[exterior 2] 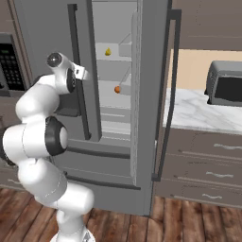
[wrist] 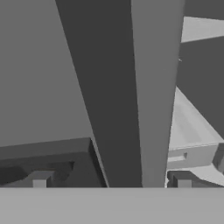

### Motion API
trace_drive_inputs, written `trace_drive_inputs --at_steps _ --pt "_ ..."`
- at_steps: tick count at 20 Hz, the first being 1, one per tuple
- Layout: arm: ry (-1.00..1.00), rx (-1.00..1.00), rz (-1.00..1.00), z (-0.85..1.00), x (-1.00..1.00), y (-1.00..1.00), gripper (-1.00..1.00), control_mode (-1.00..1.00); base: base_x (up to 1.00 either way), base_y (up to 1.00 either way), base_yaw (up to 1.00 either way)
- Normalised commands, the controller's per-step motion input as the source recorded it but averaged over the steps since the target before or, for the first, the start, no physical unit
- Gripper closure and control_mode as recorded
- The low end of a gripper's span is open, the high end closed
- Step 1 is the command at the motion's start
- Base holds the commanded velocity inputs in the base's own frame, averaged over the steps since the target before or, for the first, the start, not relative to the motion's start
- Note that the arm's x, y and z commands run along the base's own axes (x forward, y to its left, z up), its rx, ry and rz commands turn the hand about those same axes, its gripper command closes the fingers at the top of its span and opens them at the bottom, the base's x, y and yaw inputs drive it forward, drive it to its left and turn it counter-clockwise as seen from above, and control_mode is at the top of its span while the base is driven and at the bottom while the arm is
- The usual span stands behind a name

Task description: Take the lemon wedge from the fridge and place it on the plate with fish on the dining counter.

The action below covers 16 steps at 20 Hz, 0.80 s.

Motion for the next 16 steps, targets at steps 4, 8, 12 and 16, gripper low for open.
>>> trace_drive_inputs --at_steps 4,8,12,16 --pt "0.0 0.0 0.0 -0.17 0.82 0.16 -1.0 -1.0 0.0 0.0 0.0" --pt "0.0 0.0 0.0 -0.13 0.9 0.0 -1.0 -1.0 0.0 0.0 0.0" --pt "0.0 0.0 0.0 -0.12 0.85 0.0 1.0 -1.0 0.0 0.0 0.0" --pt "0.0 0.0 0.0 -0.07 0.6 0.0 1.0 -1.0 0.0 0.0 0.0"
